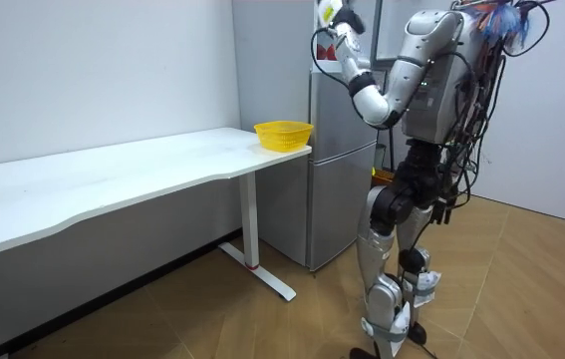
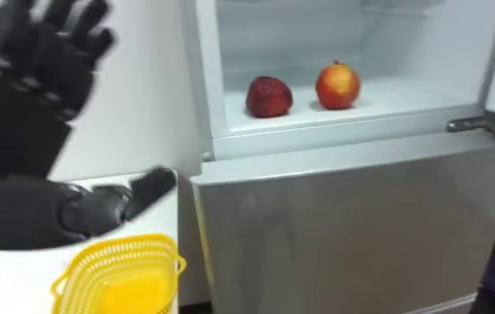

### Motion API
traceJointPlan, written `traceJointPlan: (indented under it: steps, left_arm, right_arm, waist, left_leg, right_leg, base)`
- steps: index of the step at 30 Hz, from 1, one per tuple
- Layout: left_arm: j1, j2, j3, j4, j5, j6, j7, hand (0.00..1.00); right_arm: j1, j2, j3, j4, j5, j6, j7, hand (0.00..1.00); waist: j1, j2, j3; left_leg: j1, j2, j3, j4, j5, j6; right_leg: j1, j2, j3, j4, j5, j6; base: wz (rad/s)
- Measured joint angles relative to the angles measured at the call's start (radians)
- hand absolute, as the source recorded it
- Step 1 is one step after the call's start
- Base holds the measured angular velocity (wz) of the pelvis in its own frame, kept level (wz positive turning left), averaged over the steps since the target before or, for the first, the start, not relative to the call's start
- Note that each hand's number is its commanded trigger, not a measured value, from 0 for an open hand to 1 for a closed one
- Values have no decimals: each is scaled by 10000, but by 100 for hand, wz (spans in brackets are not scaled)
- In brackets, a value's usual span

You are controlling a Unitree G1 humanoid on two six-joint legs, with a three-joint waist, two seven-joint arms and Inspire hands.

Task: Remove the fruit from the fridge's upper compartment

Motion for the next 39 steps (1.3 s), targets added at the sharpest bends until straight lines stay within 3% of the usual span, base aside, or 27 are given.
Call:
traceJointPlan:
  steps: [3,4,6,8,11,14,16,18,19,20,21,23,24,27,28,30,33,36,39]
  left_arm:
    - [829,-134,956,38,1867,-439,1638,0]
    - [1366,-161,1341,75,2431,-594,2241,0]
    - [2142,-266,1993,530,3075,-801,3613,0]
    - [2698,-365,2469,970,3195,-856,4647,0]
    - [3555,-706,2982,2168,3192,-1004,6178,0]
    - [4170,-787,3273,3927,2878,-1126,7475,0]
    - [4223,-802,3406,4772,2053,-1212,8104,0]
    - [4352,-799,3647,6120,438,-1413,8694,0]
    - [4370,-802,3650,6510,91,-1411,8765,0]
    - [4397,-802,3649,7278,-679,-1414,8862,0]
    - [4403,-800,3657,7734,-1005,-1425,8867,0]
    - [4344,-839,3581,9913,-2488,-1427,8815,0]
    - [4338,-866,3508,10463,-2769,-1400,8768,0]
    - [4400,-995,2556,14323,-3127,-1197,7788,0]
    - [4385,-1028,2410,14897,-3125,-1133,7566,0]
    - [4332,-1288,2185,16764,-2991,-872,6733,0]
    - [4239,-1454,2082,18387,-1887,-501,5884,0]
    - [4291,-1397,1459,18774,-799,-279,5456,0]
    - [4136,-1297,435,18874,817,-30,4996,0]
  right_arm:
    - [168,-6,-379,7,-9,-114,-331,0]
    - [278,0,-434,-1,19,-123,-450,0]
    - [472,81,-429,9,156,-86,-643,0]
    - [583,154,-432,-24,154,-77,-753,0]
    - [664,223,-358,-94,173,-94,-942,0]
    - [636,231,-251,-94,382,-96,-983,0]
    - [646,234,-206,-123,521,-90,-1031,0]
    - [684,177,-205,-135,624,-66,-1028,0]
    - [725,175,-208,-143,627,-58,-1023,0]
    - [805,188,-240,-167,641,-15,-988,0]
    - [782,188,-261,-204,648,63,-933,0]
    - [856,185,-416,-283,560,310,-758,0]
    - [856,190,-471,-304,574,373,-715,0]
    - [854,229,-669,-314,489,508,-618,0]
    - [859,229,-677,-307,495,511,-601,0]
    - [796,227,-677,-283,401,589,-593,0]
    - [743,233,-671,-274,266,588,-552,0]
    - [627,235,-645,-308,291,579,-521,0]
    - [335,285,-645,-340,348,484,-566,0]
  waist:
    - [71,73,15]
    - [231,107,5]
    - [560,110,31]
    - [647,62,53]
    - [836,63,96]
    - [870,7,115]
    - [911,-26,128]
    - [1005,-3,110]
    - [1031,67,78]
    - [1093,-32,130]
    - [1117,36,94]
    - [1098,53,99]
    - [1107,59,95]
    - [1004,25,99]
    - [996,13,106]
    - [1004,-45,118]
    - [992,-76,118]
    - [882,-89,124]
    - [518,-98,124]
  left_leg:
    - [19,-84,-226,-14,57,20]
    - [64,-97,-248,-20,57,21]
    - [74,-102,-361,-34,57,21]
    - [59,-130,-490,-41,57,21]
    - [53,-142,-521,-39,57,21]
    - [28,-148,-606,-35,57,22]
    - [4,-170,-766,-55,56,22]
    - [28,-195,-833,-169,54,28]
    - [33,-197,-833,-187,54,29]
    - [25,-201,-832,-230,54,30]
    - [15,-204,-832,-251,57,35]
    - [24,-213,-833,-276,54,40]
    - [28,-216,-829,-292,51,44]
    - [102,-223,-808,-351,34,67]
    - [137,-223,-810,-356,26,73]
    - [316,-220,-772,-373,-39,91]
    - [370,-225,-746,-326,-120,121]
    - [307,-246,-797,-330,-122,128]
    - [263,-287,-902,-309,-101,149]
  right_leg:
    - [101,-115,-242,12,-81,23]
    - [130,-129,-239,38,-115,26]
    - [143,-132,-271,40,-121,25]
    - [167,-142,-325,62,-154,31]
    - [181,-157,-347,55,-194,52]
    - [193,-149,-359,53,-204,51]
    - [199,-155,-425,50,-205,50]
    - [135,-156,-415,66,-173,36]
    - [143,-156,-408,66,-168,37]
    - [125,-159,-413,75,-172,39]
    - [115,-165,-433,82,-176,38]
    - [116,-167,-414,63,-188,49]
    - [118,-167,-403,56,-189,51]
    - [215,-161,-362,19,-192,64]
    - [265,-158,-355,0,-197,73]
    - [423,-140,-265,-8,-233,106]
    - [481,-155,-262,-2,-265,127]
    - [463,-198,-343,-1,-272,138]
    - [458,-230,-414,15,-295,162]
  base:
    - [23]
    - [5]
    - [6]
    - [15]
    - [7]
    - [7]
    - [6]
    - [-7]
    - [-5]
    - [0]
    - [0]
    - [0]
    - [-4]
    - [-1]
    - [0]
    - [-2]
    - [-3]
    - [7]
    - [11]
